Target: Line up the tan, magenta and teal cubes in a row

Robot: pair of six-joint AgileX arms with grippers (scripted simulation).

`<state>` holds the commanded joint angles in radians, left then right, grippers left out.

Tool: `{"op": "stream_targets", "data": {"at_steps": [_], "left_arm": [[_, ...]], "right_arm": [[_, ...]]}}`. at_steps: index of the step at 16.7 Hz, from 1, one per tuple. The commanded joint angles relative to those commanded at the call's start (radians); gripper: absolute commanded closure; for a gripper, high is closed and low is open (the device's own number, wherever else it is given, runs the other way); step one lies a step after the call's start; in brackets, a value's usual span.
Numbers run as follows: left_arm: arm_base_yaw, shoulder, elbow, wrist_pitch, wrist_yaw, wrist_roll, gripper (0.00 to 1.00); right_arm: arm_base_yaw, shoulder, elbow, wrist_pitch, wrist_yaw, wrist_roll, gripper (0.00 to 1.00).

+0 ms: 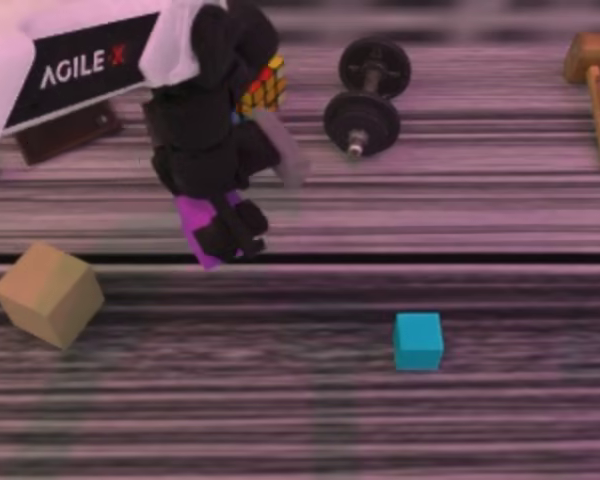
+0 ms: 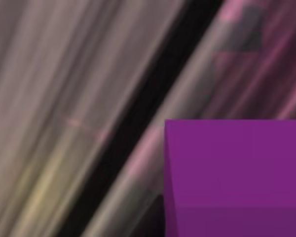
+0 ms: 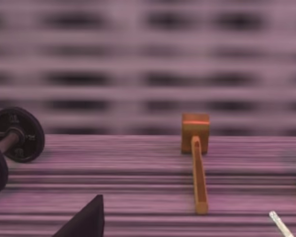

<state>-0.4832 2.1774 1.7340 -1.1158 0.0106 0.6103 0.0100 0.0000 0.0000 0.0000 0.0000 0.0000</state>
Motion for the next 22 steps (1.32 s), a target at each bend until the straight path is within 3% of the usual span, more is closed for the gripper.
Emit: {"op": "stream_targets", "data": {"at_steps": [5,8,14,22], "left_arm": [[-0.223,0.016,0.070,-0.065,0.000,0.122,1.00],[-0.303,0.017,0.095,-0.087,0.000,0.169,1.00],[-0.303,0.018,0.081,-0.069,-0.001,0.170,1.00],[-0.310,0.091,-0.065,0.147,0.001,0.172,1.00]], "right_arm": [[0.000,0.000,0.000,0.000,0.000,0.000,0.00],[0.000,0.000,0.000,0.000,0.000,0.000,0.00],[0.000,0.000,0.000,0.000,0.000,0.000,0.00],[0.000,0.000,0.000,0.000,0.000,0.000,0.00]]}}
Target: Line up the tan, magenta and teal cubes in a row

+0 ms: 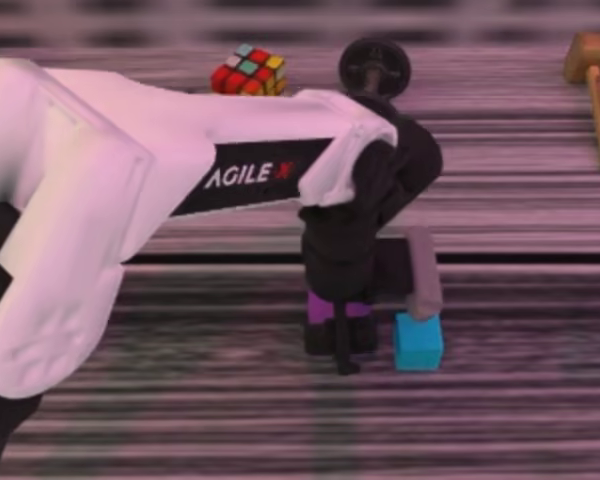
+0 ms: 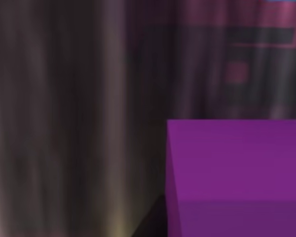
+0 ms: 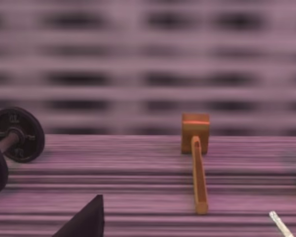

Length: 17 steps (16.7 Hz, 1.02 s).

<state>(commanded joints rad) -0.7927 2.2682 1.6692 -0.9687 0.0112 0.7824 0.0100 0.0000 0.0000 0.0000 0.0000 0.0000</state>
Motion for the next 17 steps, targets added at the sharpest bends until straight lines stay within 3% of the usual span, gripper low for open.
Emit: {"op": "stream_targets", "data": {"at_steps": [3,16,17], "left_arm": [[0.000,0.000,0.000,0.000,0.000,0.000,1.00],[0.000,0.000,0.000,0.000,0.000,0.000,0.02],[0.000,0.000,0.000,0.000,0.000,0.000,0.00]], "right_arm": [[0.000,0.000,0.000,0.000,0.000,0.000,0.00],[0.000,0.000,0.000,0.000,0.000,0.000,0.00],[0.000,0.000,0.000,0.000,0.000,0.000,0.00]]}}
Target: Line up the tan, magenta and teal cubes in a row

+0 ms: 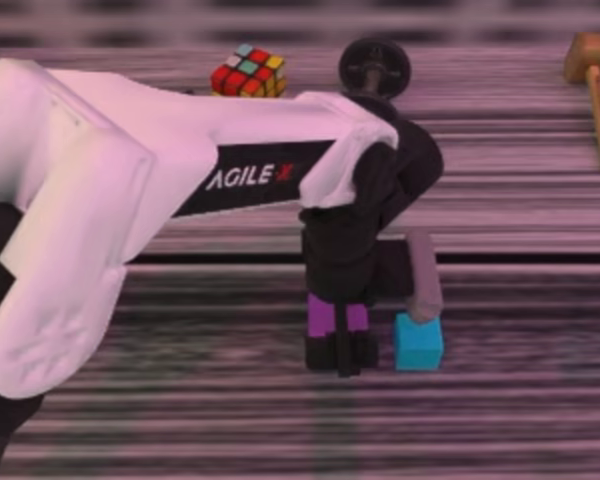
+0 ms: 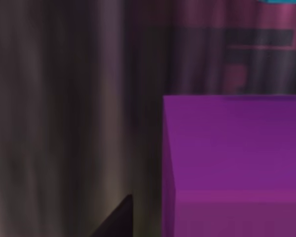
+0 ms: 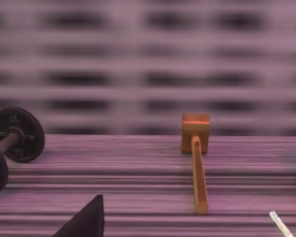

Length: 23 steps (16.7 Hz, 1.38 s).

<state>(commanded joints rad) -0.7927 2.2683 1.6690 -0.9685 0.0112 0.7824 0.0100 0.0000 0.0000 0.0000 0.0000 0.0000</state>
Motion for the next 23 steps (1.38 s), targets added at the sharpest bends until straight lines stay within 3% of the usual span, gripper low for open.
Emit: {"op": "stream_targets", "data": {"at_steps": [9,16,23], "left_arm": [[0.002,-0.001,0.004,-0.004,0.000,0.000,0.00],[0.019,-0.062,0.155,-0.222,-0.001,0.000,0.00],[0.030,-0.073,0.158,-0.234,-0.001,-0.010,0.00]], "right_arm": [[0.000,0.000,0.000,0.000,0.000,0.000,0.00],[0.000,0.000,0.000,0.000,0.000,0.000,0.00],[0.000,0.000,0.000,0.000,0.000,0.000,0.00]]}}
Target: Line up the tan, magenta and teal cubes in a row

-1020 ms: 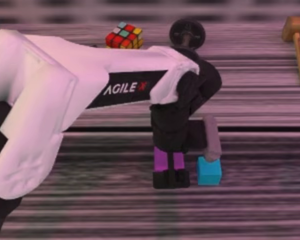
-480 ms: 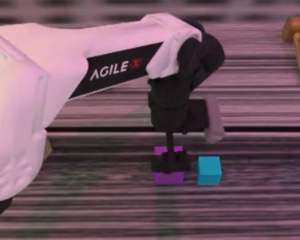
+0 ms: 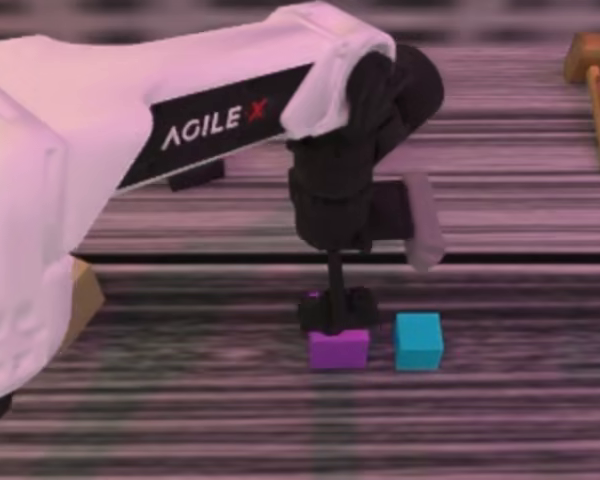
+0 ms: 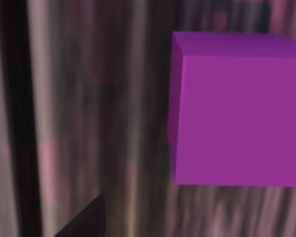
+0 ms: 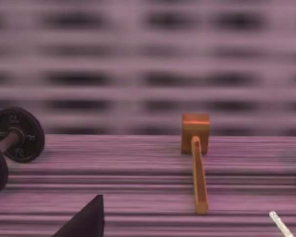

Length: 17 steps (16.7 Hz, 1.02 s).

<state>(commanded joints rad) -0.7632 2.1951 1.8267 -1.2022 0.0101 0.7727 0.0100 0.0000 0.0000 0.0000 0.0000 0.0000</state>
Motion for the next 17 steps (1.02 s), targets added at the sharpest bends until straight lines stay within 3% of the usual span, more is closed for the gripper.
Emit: {"op": "stream_targets", "data": {"at_steps": [4,11,14,17], "left_arm": [[0.149,-0.069,-0.101,0.035,-0.002,-0.085,0.00],[0.607,-0.254,-0.390,0.126,-0.009,-0.302,0.00],[0.689,-0.304,-0.459,0.152,-0.009,-0.355,0.00],[0.696,-0.309,-0.464,0.155,-0.009,-0.359,0.00]], "right_arm": [[0.000,0.000,0.000,0.000,0.000,0.000,0.00],[0.000,0.000,0.000,0.000,0.000,0.000,0.00],[0.000,0.000,0.000,0.000,0.000,0.000,0.00],[0.000,0.000,0.000,0.000,0.000,0.000,0.00]]}}
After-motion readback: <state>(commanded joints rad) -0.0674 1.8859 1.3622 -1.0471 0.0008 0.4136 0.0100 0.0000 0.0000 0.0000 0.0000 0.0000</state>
